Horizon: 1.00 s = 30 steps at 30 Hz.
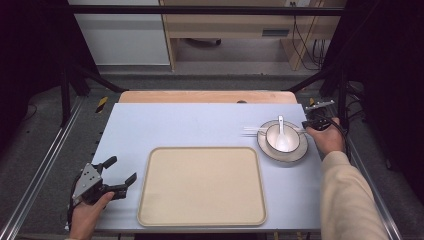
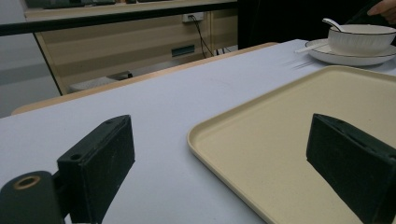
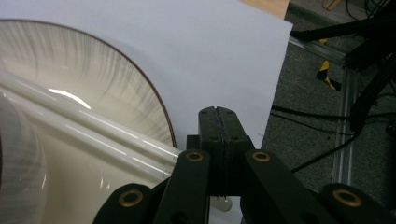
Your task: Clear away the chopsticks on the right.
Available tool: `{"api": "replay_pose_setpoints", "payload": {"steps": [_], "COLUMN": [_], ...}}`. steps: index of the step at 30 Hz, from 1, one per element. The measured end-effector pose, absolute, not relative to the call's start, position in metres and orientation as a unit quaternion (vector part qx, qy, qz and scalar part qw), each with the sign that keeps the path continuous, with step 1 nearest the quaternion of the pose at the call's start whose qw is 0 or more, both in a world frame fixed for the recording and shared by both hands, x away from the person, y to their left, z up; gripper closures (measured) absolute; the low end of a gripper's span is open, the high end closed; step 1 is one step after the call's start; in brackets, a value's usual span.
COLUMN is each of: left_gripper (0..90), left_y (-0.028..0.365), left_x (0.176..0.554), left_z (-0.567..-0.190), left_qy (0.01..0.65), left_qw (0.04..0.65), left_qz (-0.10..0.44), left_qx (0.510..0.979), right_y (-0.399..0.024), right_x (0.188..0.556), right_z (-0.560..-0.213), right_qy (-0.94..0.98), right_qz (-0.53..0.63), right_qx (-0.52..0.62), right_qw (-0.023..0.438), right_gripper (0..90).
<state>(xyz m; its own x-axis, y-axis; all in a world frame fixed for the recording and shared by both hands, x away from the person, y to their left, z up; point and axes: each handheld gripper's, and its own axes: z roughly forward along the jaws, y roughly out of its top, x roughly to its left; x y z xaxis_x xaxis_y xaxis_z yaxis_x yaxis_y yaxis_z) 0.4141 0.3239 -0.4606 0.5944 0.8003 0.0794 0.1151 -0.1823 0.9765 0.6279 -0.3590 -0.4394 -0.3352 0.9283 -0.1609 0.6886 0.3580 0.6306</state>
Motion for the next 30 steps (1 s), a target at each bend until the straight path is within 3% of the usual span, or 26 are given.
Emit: {"api": "replay_pose_setpoints", "payload": {"steps": [18, 22, 30], "left_gripper": [7.4, 7.4, 7.4], "left_y": [0.320, 0.320, 0.319], "left_x": [0.415, 0.415, 0.415], "left_z": [-0.462, -0.462, -0.462], "left_qy": [0.319, 0.320, 0.319], "left_qw": [0.546, 0.545, 0.544], "left_qz": [0.304, 0.304, 0.303], "left_qx": [0.713, 0.713, 0.714], "right_y": [-0.355, -0.359, -0.358], "right_x": [0.579, 0.569, 0.565], "right_z": [-0.440, -0.430, -0.430], "right_qy": [0.771, 0.765, 0.790], "right_qz": [0.215, 0.249, 0.306], "right_qx": [0.539, 0.519, 0.461], "right_qw": [0.263, 0.291, 0.265], "right_gripper": [89.8, 84.9, 78.3]}}
